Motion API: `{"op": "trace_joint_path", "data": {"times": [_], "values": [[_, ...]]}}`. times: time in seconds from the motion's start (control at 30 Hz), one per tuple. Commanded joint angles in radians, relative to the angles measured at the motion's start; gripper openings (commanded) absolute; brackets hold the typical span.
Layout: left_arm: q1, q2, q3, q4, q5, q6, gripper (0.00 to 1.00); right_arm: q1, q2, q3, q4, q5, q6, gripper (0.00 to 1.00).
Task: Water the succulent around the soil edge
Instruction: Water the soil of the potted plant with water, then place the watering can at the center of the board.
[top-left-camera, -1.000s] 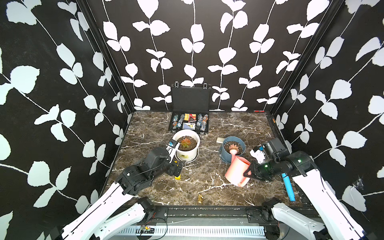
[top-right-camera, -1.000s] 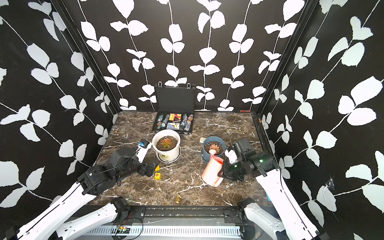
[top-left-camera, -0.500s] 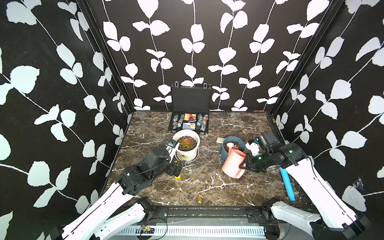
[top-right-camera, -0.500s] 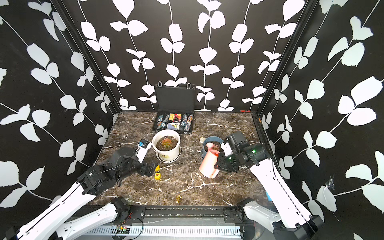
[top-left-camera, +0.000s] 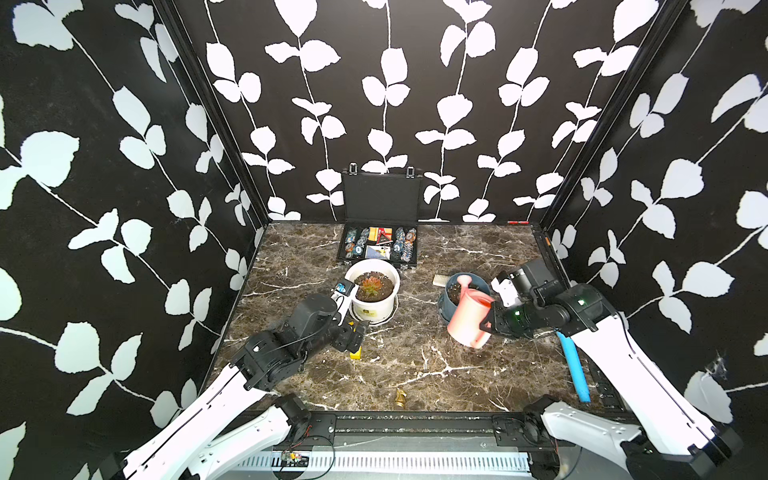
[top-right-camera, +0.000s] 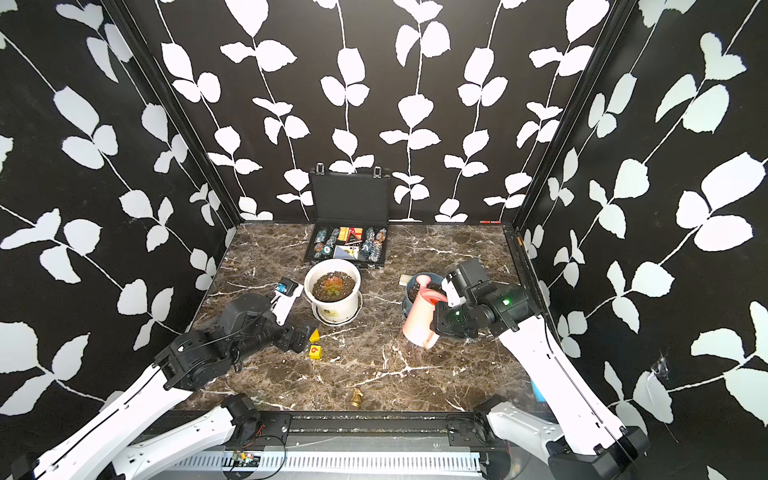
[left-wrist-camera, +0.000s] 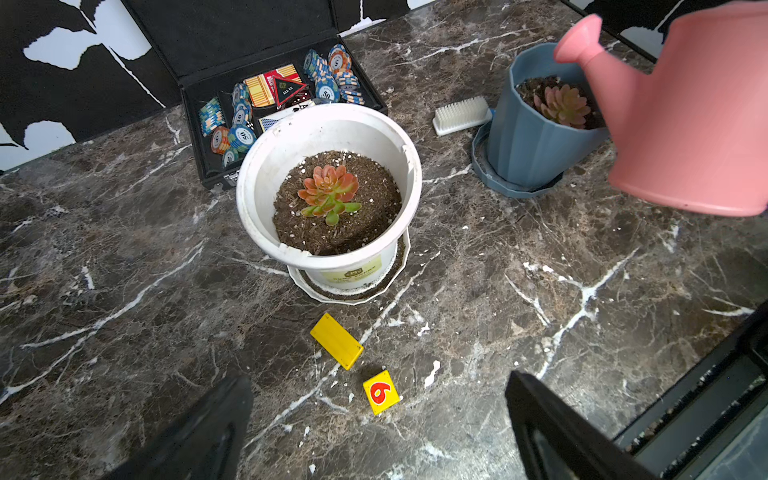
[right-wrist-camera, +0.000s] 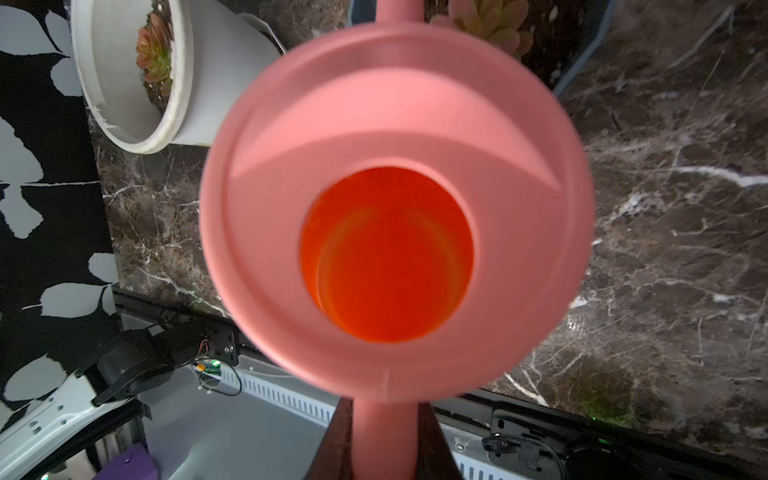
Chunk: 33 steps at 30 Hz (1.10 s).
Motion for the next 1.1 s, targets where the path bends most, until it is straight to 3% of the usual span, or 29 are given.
{"op": "trace_joint_path", "data": {"times": [0.0, 0.37, 0.63, 0.87, 1.07], "values": [[0.006, -0.012, 0.004, 0.008, -0.047, -0.005, 0.99, 0.068, -0.031, 0.036, 0.089, 0.156, -0.013, 0.00], [0.031, -0.086, -0.002, 0.013, -0.226, -0.035, 0.99, 0.382, -0.002, 0.096, 0.218, 0.644, -0.064, 0.00], [0.084, -0.109, 0.000, 0.006, -0.309, -0.062, 0.99, 0.605, 0.061, -0.040, 0.372, 0.917, -0.074, 0.00], [0.143, -0.121, -0.003, 0.014, -0.315, -0.074, 0.99, 0.730, 0.071, -0.208, 0.562, 0.983, -0.029, 0.00], [0.153, -0.121, -0.008, 0.023, -0.297, -0.071, 0.99, 0.776, 0.129, -0.287, 0.588, 0.982, 0.044, 0.00]]}}
